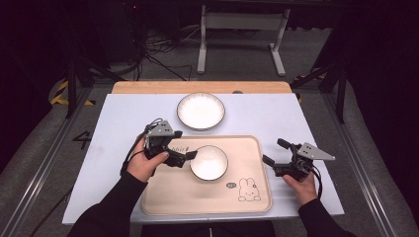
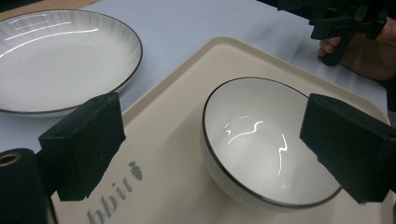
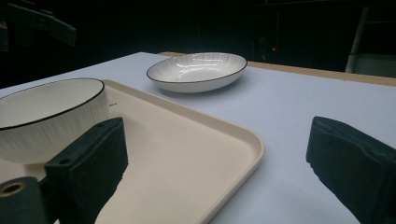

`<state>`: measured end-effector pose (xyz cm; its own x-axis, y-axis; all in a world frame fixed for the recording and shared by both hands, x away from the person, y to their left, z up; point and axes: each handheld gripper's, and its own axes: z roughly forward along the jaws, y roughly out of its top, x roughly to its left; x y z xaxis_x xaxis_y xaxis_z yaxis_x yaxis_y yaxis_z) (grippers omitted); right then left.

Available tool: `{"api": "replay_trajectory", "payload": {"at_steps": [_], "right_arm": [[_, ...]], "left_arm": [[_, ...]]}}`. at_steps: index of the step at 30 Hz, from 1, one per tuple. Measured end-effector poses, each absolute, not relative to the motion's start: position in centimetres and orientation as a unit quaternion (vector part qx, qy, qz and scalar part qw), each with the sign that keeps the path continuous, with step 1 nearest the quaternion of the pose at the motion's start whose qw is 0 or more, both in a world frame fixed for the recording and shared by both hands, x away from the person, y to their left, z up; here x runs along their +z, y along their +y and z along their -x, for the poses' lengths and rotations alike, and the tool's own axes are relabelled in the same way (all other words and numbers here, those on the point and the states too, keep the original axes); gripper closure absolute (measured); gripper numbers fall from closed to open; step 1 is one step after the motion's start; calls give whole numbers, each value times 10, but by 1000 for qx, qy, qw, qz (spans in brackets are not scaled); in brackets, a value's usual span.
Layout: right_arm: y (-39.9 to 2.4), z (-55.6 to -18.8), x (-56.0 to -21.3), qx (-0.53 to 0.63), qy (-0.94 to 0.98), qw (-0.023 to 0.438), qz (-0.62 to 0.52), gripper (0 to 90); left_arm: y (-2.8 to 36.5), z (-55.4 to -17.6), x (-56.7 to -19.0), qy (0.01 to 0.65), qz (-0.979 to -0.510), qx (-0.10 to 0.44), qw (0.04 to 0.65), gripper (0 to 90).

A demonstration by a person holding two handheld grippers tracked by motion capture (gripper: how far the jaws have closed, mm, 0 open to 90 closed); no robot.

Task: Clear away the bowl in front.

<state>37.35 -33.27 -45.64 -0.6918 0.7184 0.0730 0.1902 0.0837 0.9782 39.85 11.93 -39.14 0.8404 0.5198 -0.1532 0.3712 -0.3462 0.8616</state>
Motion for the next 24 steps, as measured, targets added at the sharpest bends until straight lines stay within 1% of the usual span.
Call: {"api": "replay_trajectory", "payload": {"at_steps": [7, 16, 19, 24], "right_arm": [[-333, -374, -456, 595, 701, 222, -325, 51], [-334, -373, -456, 597, 698, 222, -327, 41], [-333, -373, -456, 596, 699, 223, -326, 39], [-333, -373, -456, 596, 699, 224, -327, 38]], "left_arm": [[145, -390, -392, 276, -803, 93, 520, 61], [169, -383, -399, 285, -797, 114, 520, 40], [184, -379, -406, 298, -787, 121, 526, 38], [194, -376, -412, 306, -783, 133, 524, 39]]}}
